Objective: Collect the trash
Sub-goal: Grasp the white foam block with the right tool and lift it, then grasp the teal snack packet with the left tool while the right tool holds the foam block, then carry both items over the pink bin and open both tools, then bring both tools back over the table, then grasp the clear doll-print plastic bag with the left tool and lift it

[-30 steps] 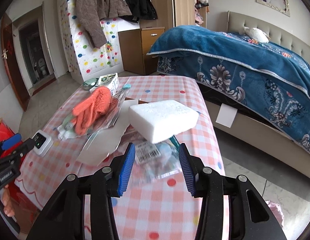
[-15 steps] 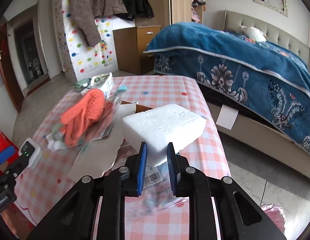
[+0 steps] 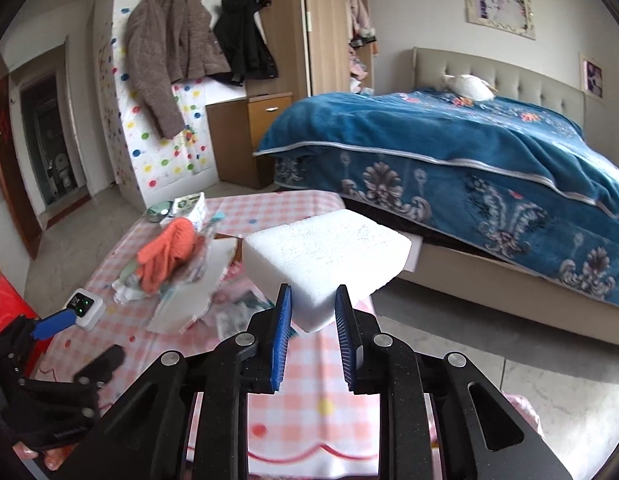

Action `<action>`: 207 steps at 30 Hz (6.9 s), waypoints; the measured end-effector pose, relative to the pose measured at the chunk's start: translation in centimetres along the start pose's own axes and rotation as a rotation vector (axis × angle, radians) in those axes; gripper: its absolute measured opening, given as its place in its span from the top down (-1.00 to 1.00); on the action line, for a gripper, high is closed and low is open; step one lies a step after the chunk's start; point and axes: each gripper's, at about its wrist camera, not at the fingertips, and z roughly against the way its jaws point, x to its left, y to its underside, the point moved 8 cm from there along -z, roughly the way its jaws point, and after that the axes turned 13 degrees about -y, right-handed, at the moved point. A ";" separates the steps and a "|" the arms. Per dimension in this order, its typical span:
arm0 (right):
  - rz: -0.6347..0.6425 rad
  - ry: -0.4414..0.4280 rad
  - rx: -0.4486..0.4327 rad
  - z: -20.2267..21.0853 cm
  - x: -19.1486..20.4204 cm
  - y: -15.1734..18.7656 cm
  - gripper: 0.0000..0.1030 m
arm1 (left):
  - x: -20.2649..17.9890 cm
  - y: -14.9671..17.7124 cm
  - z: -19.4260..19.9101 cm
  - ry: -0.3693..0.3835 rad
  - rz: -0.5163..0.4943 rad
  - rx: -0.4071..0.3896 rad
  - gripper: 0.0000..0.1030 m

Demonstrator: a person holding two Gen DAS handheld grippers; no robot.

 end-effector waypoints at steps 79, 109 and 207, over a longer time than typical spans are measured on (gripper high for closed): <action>0.028 -0.070 0.070 1.4 3.1 4.1 0.53 | 13.8 3.0 -1.3 -0.130 0.299 0.044 -0.08; 0.002 -0.086 0.057 1.3 2.4 4.0 0.53 | 10.8 -1.8 2.4 0.030 0.227 -0.087 1.00; 0.068 -0.130 0.172 -2.3 6.3 5.6 -0.03 | 9.9 5.2 -4.4 0.012 0.239 0.202 -0.26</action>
